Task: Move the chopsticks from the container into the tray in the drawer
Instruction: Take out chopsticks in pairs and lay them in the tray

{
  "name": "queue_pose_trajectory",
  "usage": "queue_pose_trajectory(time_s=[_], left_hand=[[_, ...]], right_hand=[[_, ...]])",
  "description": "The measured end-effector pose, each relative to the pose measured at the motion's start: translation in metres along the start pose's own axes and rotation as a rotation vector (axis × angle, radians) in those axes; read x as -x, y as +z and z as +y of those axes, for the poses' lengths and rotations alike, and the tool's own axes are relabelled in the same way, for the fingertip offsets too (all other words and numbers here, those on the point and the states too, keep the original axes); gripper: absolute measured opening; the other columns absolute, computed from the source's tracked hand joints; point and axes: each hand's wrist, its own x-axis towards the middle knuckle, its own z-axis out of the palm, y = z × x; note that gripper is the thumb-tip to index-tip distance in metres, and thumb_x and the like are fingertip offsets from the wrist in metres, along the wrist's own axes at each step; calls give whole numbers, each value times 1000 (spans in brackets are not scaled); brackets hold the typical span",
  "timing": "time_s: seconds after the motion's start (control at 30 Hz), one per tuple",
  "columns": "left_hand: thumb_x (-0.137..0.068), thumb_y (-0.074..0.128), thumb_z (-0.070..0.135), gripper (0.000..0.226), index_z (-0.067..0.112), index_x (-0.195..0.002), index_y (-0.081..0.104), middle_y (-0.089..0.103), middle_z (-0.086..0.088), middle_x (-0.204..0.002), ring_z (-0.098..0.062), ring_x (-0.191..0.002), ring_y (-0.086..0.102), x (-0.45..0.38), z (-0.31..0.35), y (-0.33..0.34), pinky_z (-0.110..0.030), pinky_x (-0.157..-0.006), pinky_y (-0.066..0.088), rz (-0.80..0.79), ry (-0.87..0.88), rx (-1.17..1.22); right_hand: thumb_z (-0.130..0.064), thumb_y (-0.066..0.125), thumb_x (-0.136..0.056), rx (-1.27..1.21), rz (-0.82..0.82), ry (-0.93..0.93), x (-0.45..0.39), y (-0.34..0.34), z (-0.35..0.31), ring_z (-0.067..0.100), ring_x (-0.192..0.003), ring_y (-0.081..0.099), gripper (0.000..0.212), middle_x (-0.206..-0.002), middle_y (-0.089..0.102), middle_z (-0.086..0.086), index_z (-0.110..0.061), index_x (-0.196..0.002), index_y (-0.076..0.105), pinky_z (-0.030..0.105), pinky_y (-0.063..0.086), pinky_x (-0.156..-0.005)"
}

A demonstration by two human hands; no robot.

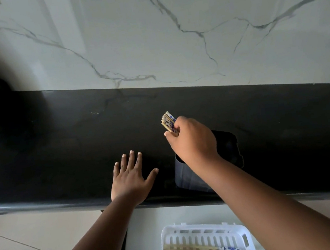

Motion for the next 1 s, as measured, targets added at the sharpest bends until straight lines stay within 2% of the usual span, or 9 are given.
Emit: queue_pose_trajectory(time_s=[0.23,0.3,0.37,0.57,0.73,0.77,0.83,0.93,1.0], left_hand=[[-80,9,80,92,26,-154,10,2,1,-162,-18,-149,-9,0,-1,2,-39,-119,-5,22,-5,26],[-80,9,80,92,26,-154,10,2,1,-162,-18,-148,-9,1,-1,2,-39,-119,-5,27,-9,30],[-80,9,80,92,26,-154,9,1,1,-162,-18,-148,-9,1,0,0,-39,-119,-6,24,-10,36],[-81,6,78,90,25,-154,3,-6,1,-162,-19,-147,-14,3,0,-2,-40,-119,-8,-30,-14,28],[-92,28,68,80,26,-154,-1,-12,-3,-162,-23,-147,-17,1,12,-28,-49,-118,-6,-170,-54,122],[-92,35,64,78,29,-153,2,-10,-2,-162,-22,-146,-18,0,17,-42,-50,-118,-6,-118,-26,201],[-94,43,54,71,33,-152,10,-1,1,-163,-15,-146,-17,-5,29,-80,-47,-119,-4,145,178,273],[-92,48,40,56,26,-144,35,30,-4,-154,-22,-144,23,-4,60,-156,-45,-115,17,603,663,186],[-93,53,34,46,25,-137,44,42,-5,-147,-25,-135,40,1,83,-198,-44,-111,29,776,933,124]], right_hand=[[-36,53,-93,93,13,-56,1,-5,4,21,-64,48,23,-78,59,0,-15,-84,58,27,28,-52],[-35,53,-93,99,14,-71,1,-12,8,23,-64,50,24,-73,55,-2,-16,-80,58,28,23,-48],[-35,57,-91,72,33,-66,-2,-27,14,28,-66,58,26,-70,63,1,-13,-77,61,29,30,-48],[-34,76,-78,-567,120,128,-23,-117,34,22,-57,69,15,-61,71,4,-20,-71,74,34,58,-58],[-21,77,-80,-933,36,184,-43,-186,29,17,-58,71,9,-68,75,5,-13,-79,73,24,56,-51],[-20,76,-80,-970,4,186,-46,-196,25,17,-57,70,9,-67,75,6,-11,-79,72,24,56,-51],[-19,76,-81,-986,-62,176,-49,-212,17,17,-57,70,11,-69,74,7,-9,-80,71,25,56,-51],[-21,76,-81,-987,-125,159,-50,-226,3,19,-62,72,17,-74,76,9,-6,-86,72,26,56,-54],[-23,76,-80,-1003,-144,147,-50,-231,-9,21,-66,73,20,-76,76,10,-5,-89,72,26,56,-55]])
